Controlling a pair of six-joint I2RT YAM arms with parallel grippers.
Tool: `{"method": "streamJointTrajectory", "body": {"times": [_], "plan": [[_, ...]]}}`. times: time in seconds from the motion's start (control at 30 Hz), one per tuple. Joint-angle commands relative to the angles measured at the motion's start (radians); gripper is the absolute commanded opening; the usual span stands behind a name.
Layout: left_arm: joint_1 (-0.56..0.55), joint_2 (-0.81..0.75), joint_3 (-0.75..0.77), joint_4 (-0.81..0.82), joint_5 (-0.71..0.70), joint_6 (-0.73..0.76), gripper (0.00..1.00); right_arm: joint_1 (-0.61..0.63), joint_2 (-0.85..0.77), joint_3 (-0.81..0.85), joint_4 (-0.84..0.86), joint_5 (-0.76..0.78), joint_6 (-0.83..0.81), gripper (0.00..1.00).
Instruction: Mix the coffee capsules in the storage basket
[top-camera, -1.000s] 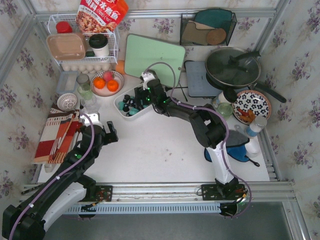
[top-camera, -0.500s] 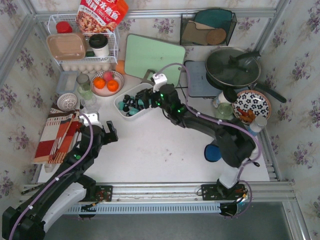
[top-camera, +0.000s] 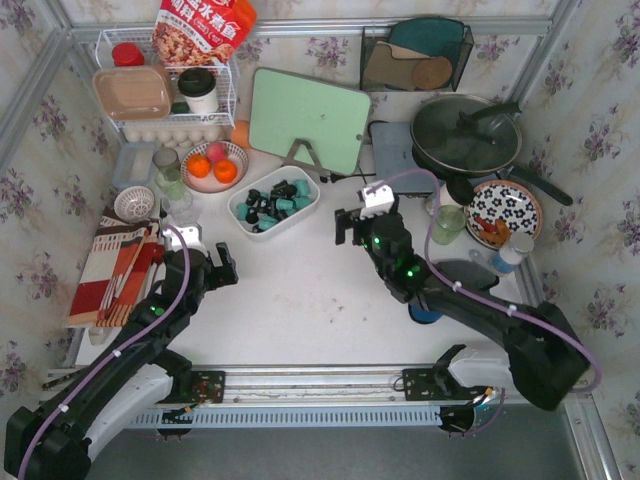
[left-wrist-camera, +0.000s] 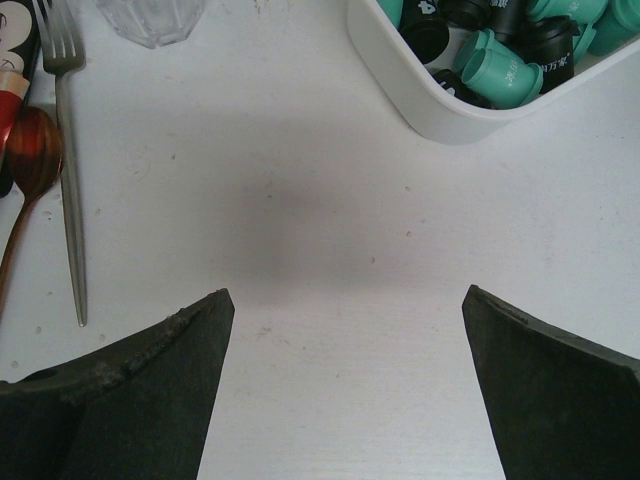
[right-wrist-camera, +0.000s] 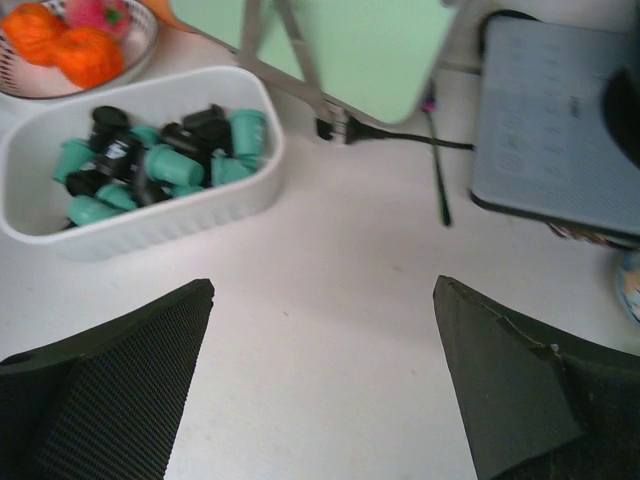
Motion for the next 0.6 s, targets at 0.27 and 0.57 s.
{"method": "streamJointTrajectory", "body": {"times": [0.27, 0.57], "plan": [[0.001, 0.039, 0.022, 0.025, 0.022, -0.007, 0.99, -0.039, -0.408, -0.474, 0.348, 0.332, -0.265, 1.0], [0.001, 0.052, 0.024, 0.026, 0.025, -0.01, 0.99, -0.066, -0.501, -0.717, 0.602, 0.261, -0.336, 1.0]]}}
